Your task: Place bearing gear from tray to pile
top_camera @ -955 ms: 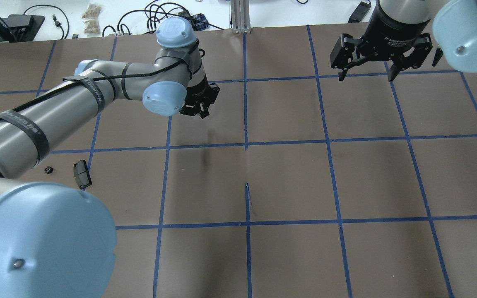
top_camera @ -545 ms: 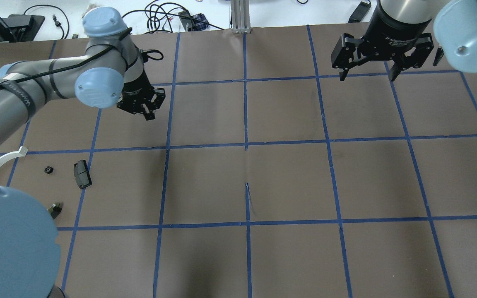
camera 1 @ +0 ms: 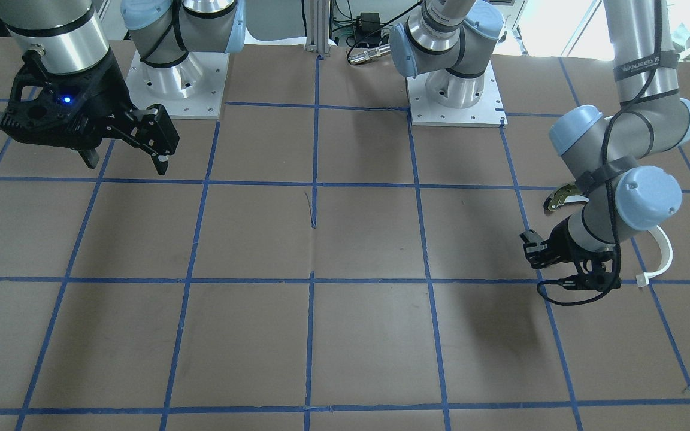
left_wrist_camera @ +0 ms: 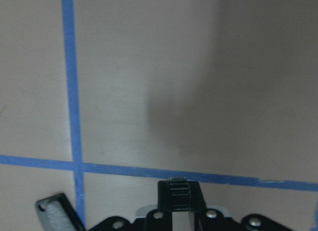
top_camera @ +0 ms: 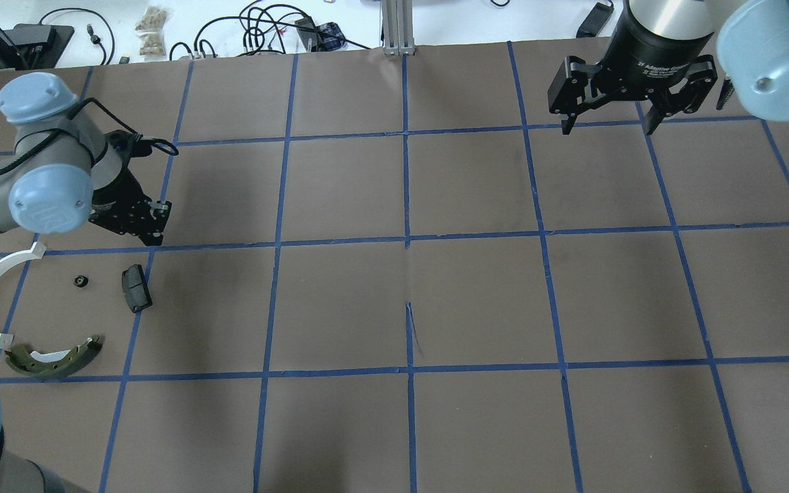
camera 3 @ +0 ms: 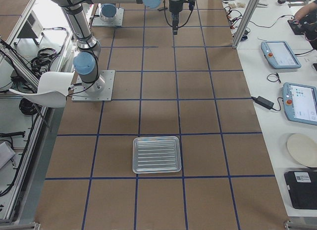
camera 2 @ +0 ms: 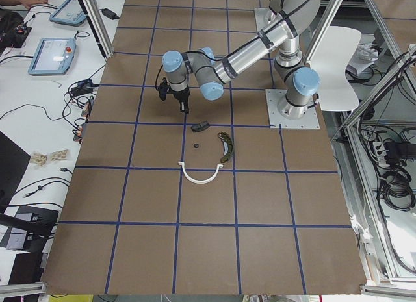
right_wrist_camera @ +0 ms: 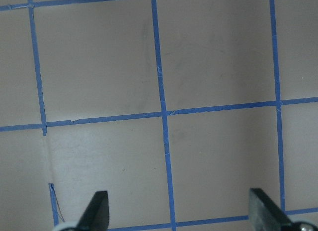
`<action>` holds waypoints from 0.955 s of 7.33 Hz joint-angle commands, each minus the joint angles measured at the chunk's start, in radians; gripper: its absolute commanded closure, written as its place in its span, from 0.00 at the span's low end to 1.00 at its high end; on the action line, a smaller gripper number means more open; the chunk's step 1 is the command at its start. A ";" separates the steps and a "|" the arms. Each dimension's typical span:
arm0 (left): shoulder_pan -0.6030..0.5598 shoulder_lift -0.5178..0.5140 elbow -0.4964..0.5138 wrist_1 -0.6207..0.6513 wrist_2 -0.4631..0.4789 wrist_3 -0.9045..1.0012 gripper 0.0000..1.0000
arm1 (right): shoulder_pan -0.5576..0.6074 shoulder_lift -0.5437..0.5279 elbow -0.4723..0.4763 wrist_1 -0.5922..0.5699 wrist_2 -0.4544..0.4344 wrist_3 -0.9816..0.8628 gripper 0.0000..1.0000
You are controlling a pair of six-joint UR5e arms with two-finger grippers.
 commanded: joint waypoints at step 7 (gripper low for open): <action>0.178 -0.017 -0.074 0.101 -0.032 0.167 1.00 | 0.000 -0.002 0.000 -0.001 0.000 0.000 0.00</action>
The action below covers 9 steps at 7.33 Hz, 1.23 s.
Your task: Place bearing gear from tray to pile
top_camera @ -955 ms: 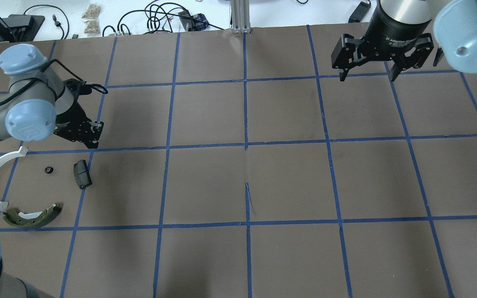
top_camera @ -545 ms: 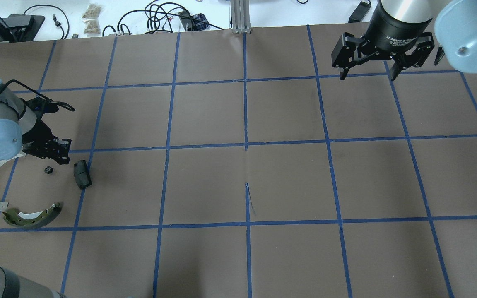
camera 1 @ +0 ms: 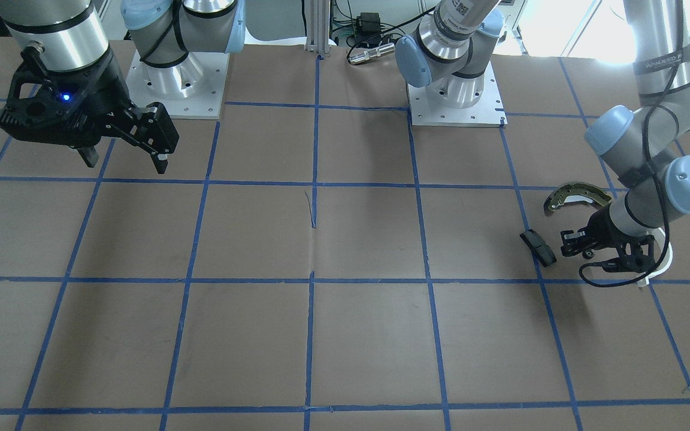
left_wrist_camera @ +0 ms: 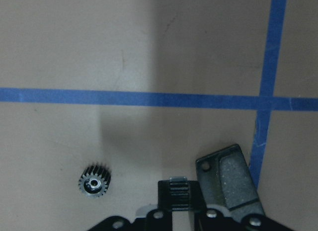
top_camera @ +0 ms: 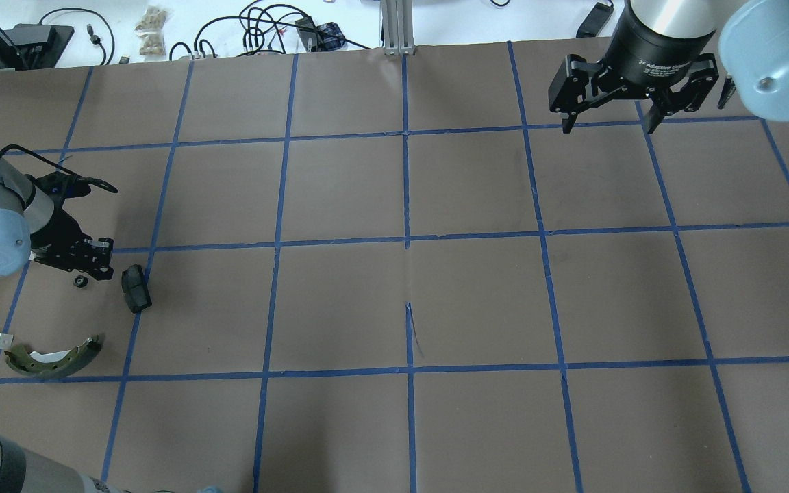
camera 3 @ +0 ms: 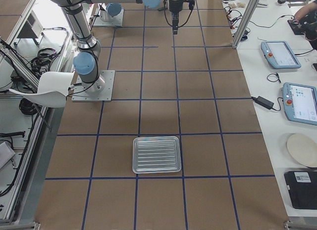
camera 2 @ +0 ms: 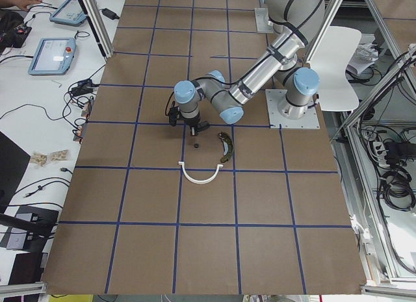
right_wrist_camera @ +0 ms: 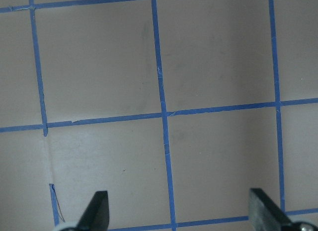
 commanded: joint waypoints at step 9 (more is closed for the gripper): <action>0.070 -0.009 0.013 0.014 0.016 0.079 0.00 | 0.002 0.005 -0.002 -0.008 0.005 0.008 0.00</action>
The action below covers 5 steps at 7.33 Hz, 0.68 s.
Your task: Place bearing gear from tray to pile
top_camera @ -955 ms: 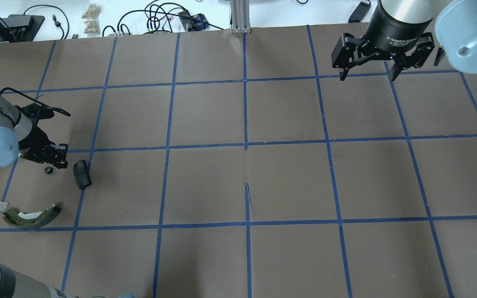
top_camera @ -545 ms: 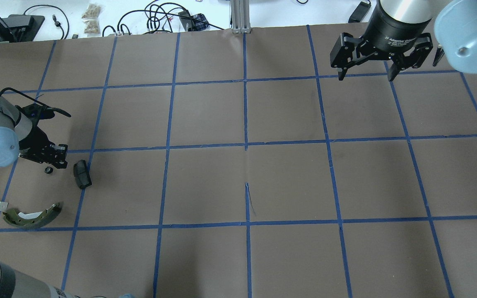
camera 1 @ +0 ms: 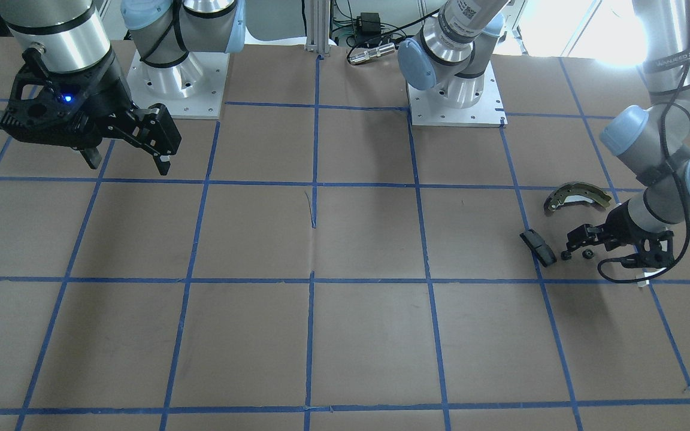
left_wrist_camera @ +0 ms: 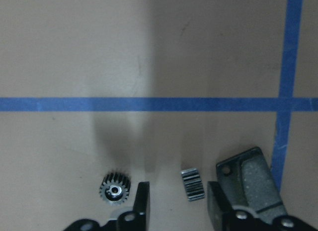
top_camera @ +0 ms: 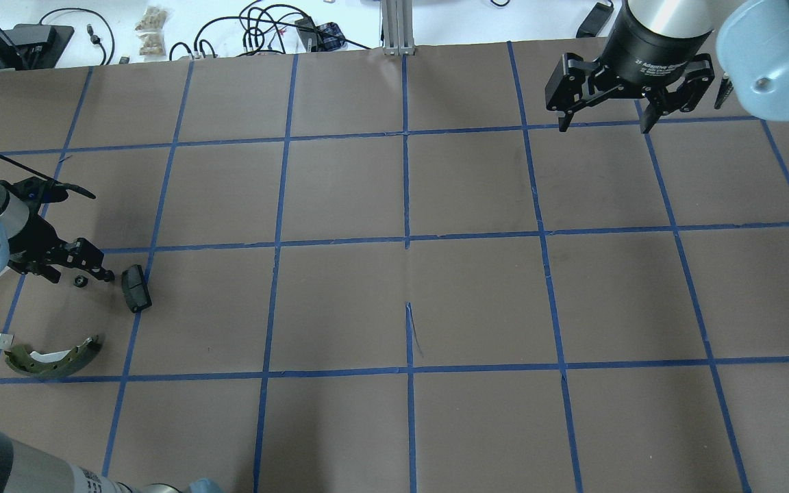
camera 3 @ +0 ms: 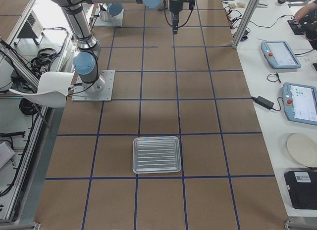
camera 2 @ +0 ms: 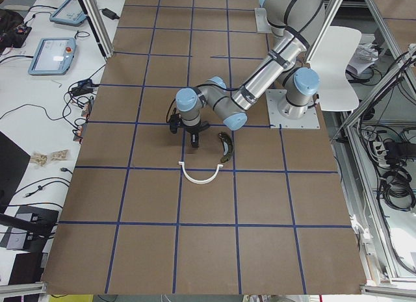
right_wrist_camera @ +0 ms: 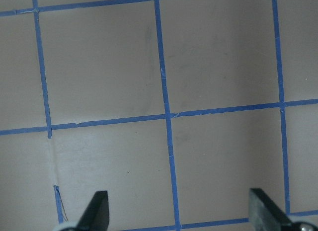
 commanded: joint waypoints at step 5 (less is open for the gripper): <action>-0.245 0.116 0.232 -0.315 0.009 -0.287 0.00 | -0.002 -0.001 0.001 -0.001 -0.007 -0.001 0.00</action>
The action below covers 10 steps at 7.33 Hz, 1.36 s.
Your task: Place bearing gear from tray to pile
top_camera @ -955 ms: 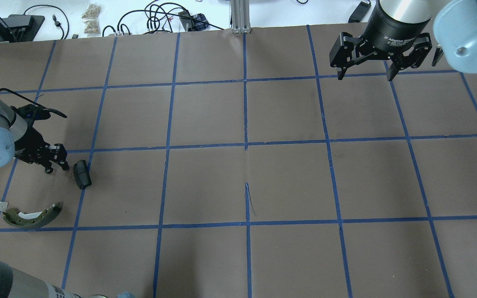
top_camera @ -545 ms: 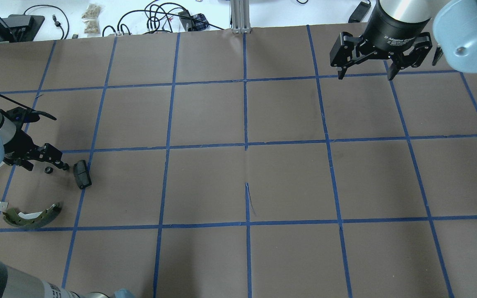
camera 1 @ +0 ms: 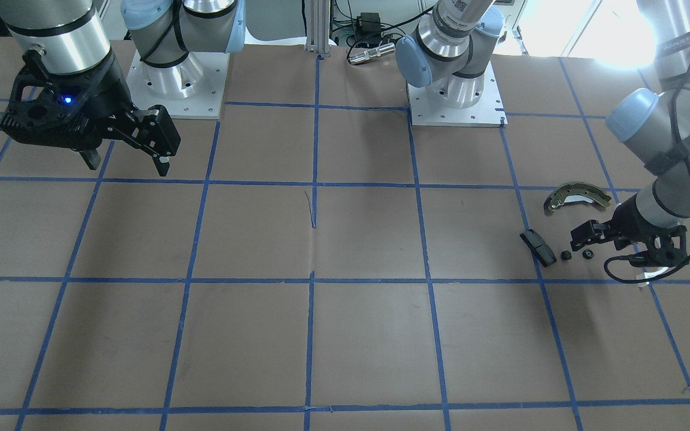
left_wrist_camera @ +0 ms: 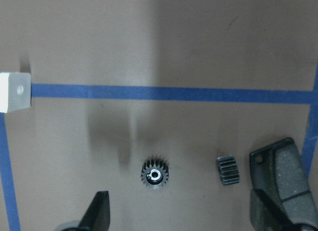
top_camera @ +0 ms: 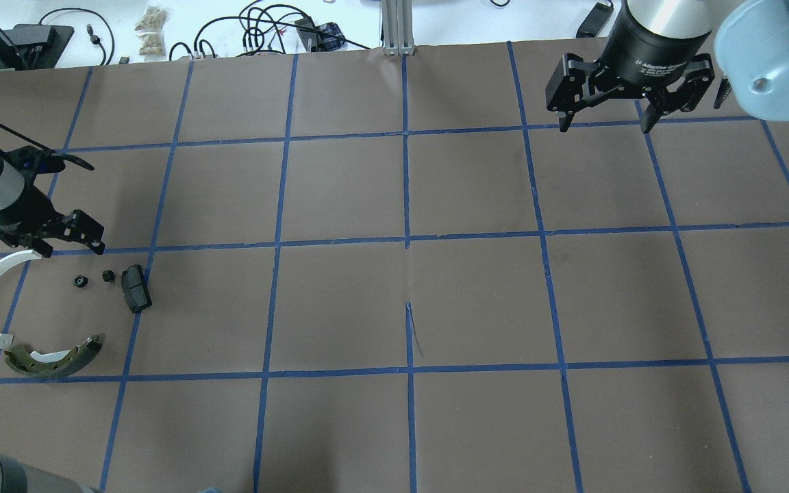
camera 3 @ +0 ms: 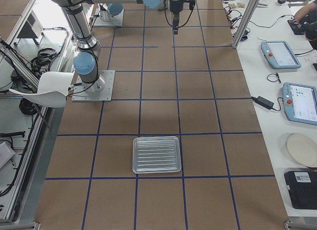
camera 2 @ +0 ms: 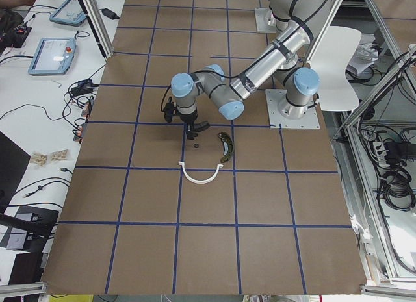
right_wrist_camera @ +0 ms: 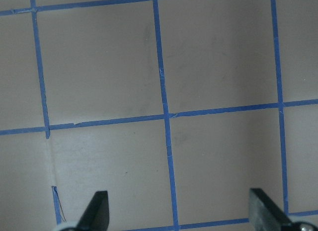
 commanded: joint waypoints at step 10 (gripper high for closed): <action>-0.479 0.288 0.305 -0.585 -0.083 -0.560 0.00 | -0.001 -0.003 0.000 -0.001 0.002 -0.002 0.00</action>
